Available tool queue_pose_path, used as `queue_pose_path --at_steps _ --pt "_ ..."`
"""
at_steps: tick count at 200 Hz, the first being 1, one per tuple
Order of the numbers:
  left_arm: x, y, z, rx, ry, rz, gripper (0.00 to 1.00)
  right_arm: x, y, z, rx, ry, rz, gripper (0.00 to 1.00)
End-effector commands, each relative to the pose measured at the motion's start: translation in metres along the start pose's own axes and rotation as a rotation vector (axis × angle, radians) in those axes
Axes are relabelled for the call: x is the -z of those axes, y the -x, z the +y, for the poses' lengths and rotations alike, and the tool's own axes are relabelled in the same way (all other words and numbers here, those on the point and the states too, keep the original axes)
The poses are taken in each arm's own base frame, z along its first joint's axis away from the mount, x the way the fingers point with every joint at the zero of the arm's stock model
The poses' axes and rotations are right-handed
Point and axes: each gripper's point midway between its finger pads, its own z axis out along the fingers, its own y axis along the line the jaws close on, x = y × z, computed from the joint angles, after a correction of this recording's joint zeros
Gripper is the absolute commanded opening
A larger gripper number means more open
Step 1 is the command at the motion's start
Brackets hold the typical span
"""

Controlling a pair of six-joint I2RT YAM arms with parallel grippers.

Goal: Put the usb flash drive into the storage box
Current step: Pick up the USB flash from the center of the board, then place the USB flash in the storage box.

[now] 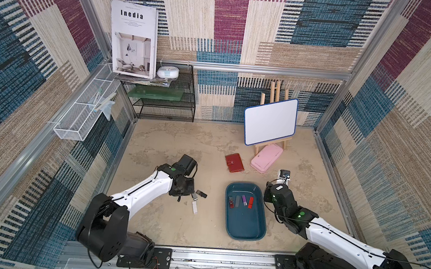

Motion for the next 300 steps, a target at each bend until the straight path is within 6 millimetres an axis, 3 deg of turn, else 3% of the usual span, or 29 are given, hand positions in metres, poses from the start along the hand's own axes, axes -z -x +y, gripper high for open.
queue_pose_path --at_steps 1,40,76,151,226,264,300 --pt "0.019 -0.022 -0.025 0.017 -0.064 0.0 0.06 -0.001 0.004 -0.004 -0.014 -0.019 -0.022 0.44" --pt "0.042 -0.06 -0.08 -0.043 -0.139 -0.043 0.07 -0.004 0.002 -0.022 -0.059 -0.082 -0.018 0.44" --pt "0.057 -0.091 -0.142 -0.129 -0.233 -0.087 0.05 -0.007 0.0 -0.042 -0.137 -0.106 -0.012 0.44" --pt "0.022 -0.128 -0.242 -0.23 -0.242 -0.027 0.05 -0.005 -0.003 -0.059 -0.198 -0.123 -0.021 0.44" --pt "-0.026 -0.137 -0.274 -0.221 -0.18 0.019 0.1 -0.004 -0.003 -0.059 -0.206 -0.11 -0.025 0.44" --pt "-0.048 -0.139 -0.275 -0.216 -0.136 0.043 0.13 -0.005 -0.003 -0.059 -0.207 -0.112 -0.023 0.44" --pt "-0.056 -0.138 -0.273 -0.21 -0.124 0.051 0.18 -0.005 -0.004 -0.059 -0.207 -0.111 -0.021 0.44"
